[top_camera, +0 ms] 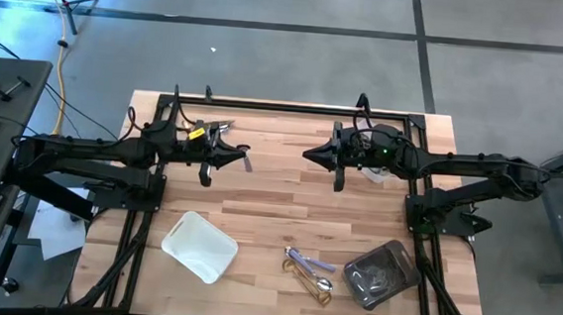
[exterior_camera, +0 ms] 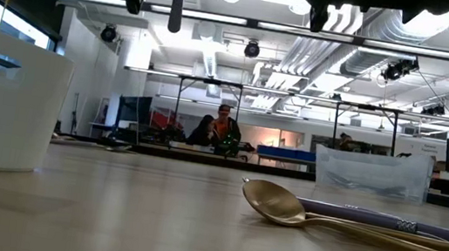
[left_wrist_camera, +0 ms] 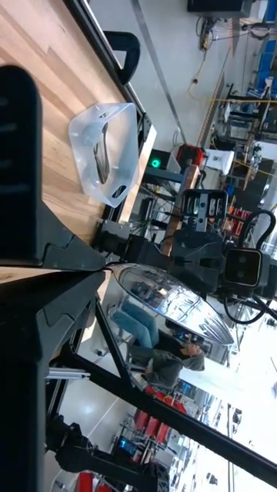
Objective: Sort silverware by color (type)
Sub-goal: Put the violet spoon into the black bin
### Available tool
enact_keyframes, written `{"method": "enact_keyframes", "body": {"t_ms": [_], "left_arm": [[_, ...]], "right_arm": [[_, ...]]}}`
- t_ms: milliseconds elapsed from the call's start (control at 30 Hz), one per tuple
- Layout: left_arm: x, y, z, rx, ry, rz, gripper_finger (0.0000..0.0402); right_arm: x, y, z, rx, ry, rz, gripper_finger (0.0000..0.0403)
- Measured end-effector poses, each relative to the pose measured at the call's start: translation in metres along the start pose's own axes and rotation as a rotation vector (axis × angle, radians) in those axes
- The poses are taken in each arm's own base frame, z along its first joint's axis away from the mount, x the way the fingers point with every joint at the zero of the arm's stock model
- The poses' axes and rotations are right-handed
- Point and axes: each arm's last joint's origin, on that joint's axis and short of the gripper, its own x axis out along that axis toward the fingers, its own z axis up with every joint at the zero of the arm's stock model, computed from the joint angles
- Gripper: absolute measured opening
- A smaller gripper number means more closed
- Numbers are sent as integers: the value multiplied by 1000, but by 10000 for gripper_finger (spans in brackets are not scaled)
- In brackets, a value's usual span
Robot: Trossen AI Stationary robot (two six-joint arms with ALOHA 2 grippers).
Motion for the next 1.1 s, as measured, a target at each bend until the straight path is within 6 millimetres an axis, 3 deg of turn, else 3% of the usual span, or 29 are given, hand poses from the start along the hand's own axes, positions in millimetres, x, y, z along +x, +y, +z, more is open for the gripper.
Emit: {"method": "enact_keyframes", "body": {"t_ms": [700,967,1100], "left_arm": [[0,0,0,-8,-5,12,0],[16,4,-2,-13,-54,7,0],[28,6,-6,-21,-48,8,0]], "right_arm": [[0,0,-2,25,20,-6,0],[0,-1,-2,91,13,-42,3],[1,0,-3,97,2,-102,28]]}}
